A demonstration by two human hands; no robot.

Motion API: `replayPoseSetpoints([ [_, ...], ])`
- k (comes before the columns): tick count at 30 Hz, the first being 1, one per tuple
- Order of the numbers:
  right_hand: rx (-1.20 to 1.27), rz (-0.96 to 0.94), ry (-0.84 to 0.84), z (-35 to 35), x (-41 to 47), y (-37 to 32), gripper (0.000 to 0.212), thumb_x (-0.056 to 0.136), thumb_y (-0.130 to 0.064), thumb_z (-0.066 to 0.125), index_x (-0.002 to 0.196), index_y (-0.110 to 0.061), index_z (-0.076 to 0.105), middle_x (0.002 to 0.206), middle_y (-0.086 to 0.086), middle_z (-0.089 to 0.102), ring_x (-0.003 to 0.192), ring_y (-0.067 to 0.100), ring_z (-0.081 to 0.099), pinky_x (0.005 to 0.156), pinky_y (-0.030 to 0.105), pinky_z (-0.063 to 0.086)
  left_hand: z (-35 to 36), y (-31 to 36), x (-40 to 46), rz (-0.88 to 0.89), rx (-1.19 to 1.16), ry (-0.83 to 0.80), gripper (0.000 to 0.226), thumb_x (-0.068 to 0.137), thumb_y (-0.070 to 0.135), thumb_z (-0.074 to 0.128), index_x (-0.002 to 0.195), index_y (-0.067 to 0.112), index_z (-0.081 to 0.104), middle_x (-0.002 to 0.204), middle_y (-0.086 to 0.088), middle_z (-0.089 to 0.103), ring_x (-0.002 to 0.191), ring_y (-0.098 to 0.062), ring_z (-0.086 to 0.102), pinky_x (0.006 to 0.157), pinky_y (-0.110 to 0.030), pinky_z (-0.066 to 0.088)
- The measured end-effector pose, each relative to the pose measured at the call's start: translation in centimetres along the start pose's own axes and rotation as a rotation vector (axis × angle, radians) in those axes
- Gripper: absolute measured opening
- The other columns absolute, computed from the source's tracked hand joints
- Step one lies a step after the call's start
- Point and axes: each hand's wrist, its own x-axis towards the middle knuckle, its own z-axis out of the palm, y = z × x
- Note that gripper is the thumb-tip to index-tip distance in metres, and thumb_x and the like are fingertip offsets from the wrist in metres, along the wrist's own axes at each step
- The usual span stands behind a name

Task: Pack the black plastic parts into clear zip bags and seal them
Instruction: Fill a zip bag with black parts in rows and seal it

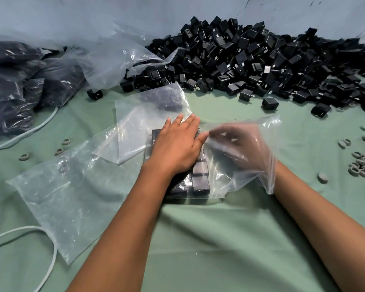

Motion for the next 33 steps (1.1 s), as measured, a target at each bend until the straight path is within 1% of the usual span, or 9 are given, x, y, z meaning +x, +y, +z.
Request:
replayPoseSetpoints([
  [2, 0.268, 0.101, -0.241, -5.2, -0.4, 1.9, 0.064, 0.104, 0.005, 0.003, 0.158, -0.010, 0.034, 0.160, 0.020, 0.041, 0.148, 0.035, 0.040, 0.120, 0.040, 0.037, 0.1, -0.1, 0.1, 0.003, 0.061, -0.020, 0.070, 0.104, 0.062, 0.012, 0.164, 0.025, 0.011, 0.171, 0.008, 0.010, 0.158, -0.015, 0.004, 0.129, -0.043, 0.000],
  [4, 0.327, 0.027, -0.399, -9.5, -2.2, 5.2, 0.027, 0.106, -0.016, 0.055, 0.130, -0.016, 0.068, 0.126, 0.013, 0.072, 0.113, 0.028, 0.072, 0.088, 0.033, 0.061, 0.2, -0.2, 0.2, 0.009, 0.087, -0.028, 0.073, 0.103, 0.066, 0.013, 0.164, 0.026, 0.011, 0.171, 0.008, 0.011, 0.158, -0.015, 0.004, 0.129, -0.043, 0.000],
  [6, 0.418, 0.197, -0.316, -14.6, -0.8, 8.2, 0.019, 0.095, -0.019, 0.073, 0.113, -0.012, 0.077, 0.108, 0.016, 0.077, 0.091, 0.026, 0.076, 0.074, 0.037, 0.063, 0.4, -0.2, 0.2, 0.013, 0.099, -0.023, 0.074, 0.103, 0.067, 0.015, 0.164, 0.026, 0.012, 0.171, 0.008, 0.012, 0.158, -0.015, 0.006, 0.129, -0.042, -0.001],
  [10, 0.006, 0.393, 0.218, -16.1, 2.5, 13.1, 0.013, 0.089, -0.009, 0.068, 0.098, -0.010, 0.079, 0.086, 0.012, 0.078, 0.075, 0.026, 0.073, 0.074, 0.040, 0.062, 0.6, -0.2, 0.4, 0.012, 0.102, -0.012, 0.076, 0.101, 0.070, 0.015, 0.164, 0.026, 0.014, 0.171, 0.007, 0.015, 0.158, -0.016, 0.009, 0.129, -0.042, 0.001],
  [12, -0.138, 0.327, 0.375, -16.3, 3.6, 14.2, 0.023, 0.092, -0.011, 0.063, 0.111, -0.014, 0.075, 0.108, 0.010, 0.075, 0.091, 0.028, 0.070, 0.093, 0.042, 0.057, 0.6, -0.2, 0.4, 0.009, 0.107, -0.015, 0.077, 0.101, 0.071, 0.015, 0.164, 0.026, 0.014, 0.170, 0.007, 0.015, 0.158, -0.016, 0.010, 0.129, -0.042, 0.002],
  [16, -0.402, -0.008, 0.147, -14.5, 6.0, 14.9, 0.059, 0.097, -0.013, 0.068, 0.151, -0.026, 0.048, 0.162, 0.013, 0.031, 0.146, 0.037, 0.026, 0.122, 0.049, 0.026, 0.6, -0.2, 0.3, 0.009, 0.103, -0.031, 0.076, 0.101, 0.069, 0.014, 0.164, 0.026, 0.014, 0.171, 0.006, 0.015, 0.158, -0.016, 0.010, 0.129, -0.043, 0.003],
  [19, -0.463, -0.036, -0.048, -14.1, 7.3, 15.0, 0.066, 0.101, -0.024, 0.066, 0.159, -0.034, 0.036, 0.171, 0.004, 0.015, 0.154, 0.032, 0.011, 0.123, 0.050, 0.017, 0.4, -0.2, 0.4, 0.013, 0.099, -0.048, 0.074, 0.102, 0.066, 0.014, 0.164, 0.026, 0.014, 0.171, 0.006, 0.015, 0.158, -0.017, 0.010, 0.129, -0.043, 0.003],
  [26, -0.302, -0.073, 0.215, -14.3, 4.3, 14.9, 0.039, 0.091, -0.003, 0.070, 0.127, -0.019, 0.069, 0.121, 0.012, 0.055, 0.118, 0.032, 0.046, 0.098, 0.030, 0.038, -1.0, 0.3, 1.5, -0.011, 0.032, -0.161, 0.063, 0.106, 0.058, 0.024, 0.160, 0.025, 0.028, 0.167, 0.002, 0.028, 0.154, -0.021, 0.022, 0.126, -0.050, 0.010],
  [33, 0.181, -0.008, 0.405, -14.8, 0.1, 14.4, 0.015, 0.092, -0.033, 0.074, 0.096, -0.020, 0.078, 0.082, -0.006, 0.074, 0.072, 0.009, 0.068, 0.072, 0.029, 0.057, -3.2, 6.0, 4.9, 0.325, -0.223, -0.057, 0.040, 0.103, 0.025, 0.060, 0.143, 0.030, 0.058, 0.144, 0.001, 0.055, 0.134, -0.019, 0.047, 0.115, -0.038, 0.036],
])
